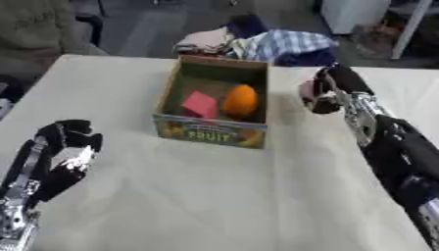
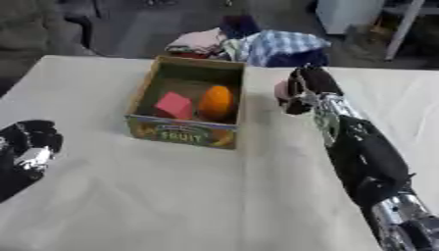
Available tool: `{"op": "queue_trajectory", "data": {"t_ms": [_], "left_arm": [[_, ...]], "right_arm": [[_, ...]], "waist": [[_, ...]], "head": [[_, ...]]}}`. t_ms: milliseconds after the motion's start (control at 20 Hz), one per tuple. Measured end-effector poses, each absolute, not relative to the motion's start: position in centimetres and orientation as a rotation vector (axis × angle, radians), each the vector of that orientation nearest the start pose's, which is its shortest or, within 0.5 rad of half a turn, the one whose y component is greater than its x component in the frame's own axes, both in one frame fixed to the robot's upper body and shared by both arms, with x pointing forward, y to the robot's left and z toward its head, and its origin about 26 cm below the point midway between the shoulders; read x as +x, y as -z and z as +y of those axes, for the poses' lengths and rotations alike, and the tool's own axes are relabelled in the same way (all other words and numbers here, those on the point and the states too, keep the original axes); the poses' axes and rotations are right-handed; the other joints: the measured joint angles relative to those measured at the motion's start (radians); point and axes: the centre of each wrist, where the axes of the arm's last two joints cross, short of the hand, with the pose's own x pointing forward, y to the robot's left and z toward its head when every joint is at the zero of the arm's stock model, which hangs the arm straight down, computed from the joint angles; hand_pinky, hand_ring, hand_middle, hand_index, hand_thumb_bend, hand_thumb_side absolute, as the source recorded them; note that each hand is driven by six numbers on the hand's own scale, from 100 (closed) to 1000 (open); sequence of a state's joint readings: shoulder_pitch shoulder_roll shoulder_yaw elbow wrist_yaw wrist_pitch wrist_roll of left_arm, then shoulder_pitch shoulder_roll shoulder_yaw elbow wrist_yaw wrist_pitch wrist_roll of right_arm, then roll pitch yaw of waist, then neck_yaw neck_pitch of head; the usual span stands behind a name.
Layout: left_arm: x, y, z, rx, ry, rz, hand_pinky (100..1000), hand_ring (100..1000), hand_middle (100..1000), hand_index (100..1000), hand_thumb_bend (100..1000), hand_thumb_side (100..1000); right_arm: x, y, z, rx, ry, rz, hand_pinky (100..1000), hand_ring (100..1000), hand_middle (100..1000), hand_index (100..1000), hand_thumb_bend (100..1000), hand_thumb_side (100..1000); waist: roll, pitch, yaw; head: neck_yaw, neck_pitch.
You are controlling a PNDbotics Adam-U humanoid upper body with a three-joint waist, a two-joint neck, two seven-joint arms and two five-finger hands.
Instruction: Pick up objects on the table and place them in the box.
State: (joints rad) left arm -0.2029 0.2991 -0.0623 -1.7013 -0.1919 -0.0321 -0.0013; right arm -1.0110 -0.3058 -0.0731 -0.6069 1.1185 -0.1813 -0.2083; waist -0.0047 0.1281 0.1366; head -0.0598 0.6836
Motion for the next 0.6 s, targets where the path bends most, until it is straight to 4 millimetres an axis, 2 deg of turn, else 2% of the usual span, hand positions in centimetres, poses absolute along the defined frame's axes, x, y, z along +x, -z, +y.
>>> {"op": "queue_trajectory", "data": {"t_ms": [200, 300, 450, 600], "left_arm": [[32.0, -9.4, 27.1, 0.319, 0.484, -1.896, 689, 641, 619, 738, 331, 466], [32.0, -9.4, 27.1, 0.319, 0.485, -1.896, 689, 641, 619, 738, 332, 466], [32.0, -9.4, 27.1, 0.317, 0.486, -1.895, 689, 642, 619, 738, 332, 466], [32.0, -9.4, 27.0, 0.312, 0.489, -1.896, 689, 642, 619, 738, 333, 465]], "right_arm": [[50.2, -16.6, -26.2, -1.149, -1.001, -1.766, 518, 505, 272, 359, 277, 100], [50.3, -17.5, -25.3, -1.125, -1.014, -1.818, 527, 513, 282, 369, 302, 100], [50.4, -18.0, -23.2, -1.059, -1.092, -1.871, 539, 524, 295, 383, 298, 100], [50.3, -17.5, -20.6, -0.973, -1.197, -1.898, 549, 533, 308, 397, 304, 100]], "waist": [[-0.007, -0.006, 0.0], [-0.009, -0.01, 0.003], [-0.01, -0.015, 0.012], [-0.01, -0.017, 0.022]], "head": [[0.0, 0.0], [0.0, 0.0], [0.0, 0.0], [-0.002, 0.0]]}}
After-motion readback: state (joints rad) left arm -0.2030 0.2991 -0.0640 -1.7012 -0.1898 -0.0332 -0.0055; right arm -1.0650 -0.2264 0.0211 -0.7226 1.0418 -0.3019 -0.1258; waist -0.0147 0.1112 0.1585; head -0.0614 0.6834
